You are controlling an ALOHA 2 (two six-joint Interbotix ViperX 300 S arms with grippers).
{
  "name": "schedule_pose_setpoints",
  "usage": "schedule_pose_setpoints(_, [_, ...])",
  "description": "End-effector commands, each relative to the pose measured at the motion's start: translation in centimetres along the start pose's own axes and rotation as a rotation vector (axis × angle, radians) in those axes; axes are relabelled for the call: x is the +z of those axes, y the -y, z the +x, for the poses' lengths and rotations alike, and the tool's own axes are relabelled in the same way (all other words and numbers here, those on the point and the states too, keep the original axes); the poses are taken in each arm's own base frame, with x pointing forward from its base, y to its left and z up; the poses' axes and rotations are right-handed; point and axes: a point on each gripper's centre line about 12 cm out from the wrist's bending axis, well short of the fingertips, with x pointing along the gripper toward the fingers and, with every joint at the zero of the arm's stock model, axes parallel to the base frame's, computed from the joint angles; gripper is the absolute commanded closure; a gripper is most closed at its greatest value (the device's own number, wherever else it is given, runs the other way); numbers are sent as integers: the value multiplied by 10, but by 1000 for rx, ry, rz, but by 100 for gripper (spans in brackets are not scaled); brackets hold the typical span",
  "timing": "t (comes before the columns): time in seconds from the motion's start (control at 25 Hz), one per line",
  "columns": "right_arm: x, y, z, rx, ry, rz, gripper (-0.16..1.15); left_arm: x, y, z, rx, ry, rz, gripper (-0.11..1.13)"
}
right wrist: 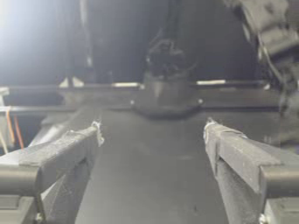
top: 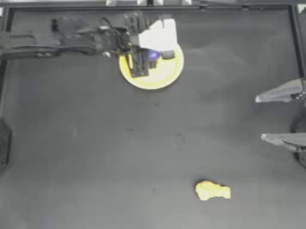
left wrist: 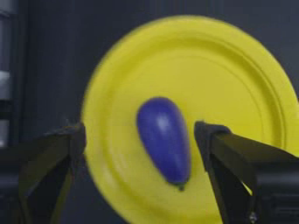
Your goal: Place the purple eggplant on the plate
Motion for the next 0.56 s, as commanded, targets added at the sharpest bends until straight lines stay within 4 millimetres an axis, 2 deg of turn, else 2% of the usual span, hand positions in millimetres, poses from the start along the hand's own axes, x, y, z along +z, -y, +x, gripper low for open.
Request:
schedule_pose_setpoints(0.04, [6,1,2,-5,13,1,-2,27,-14,-59,40,142,-21,0])
schedule_pose_setpoints(0.56, [8,3,3,-18,16,-1,-2,35,20,-145,-43,319,-73,1])
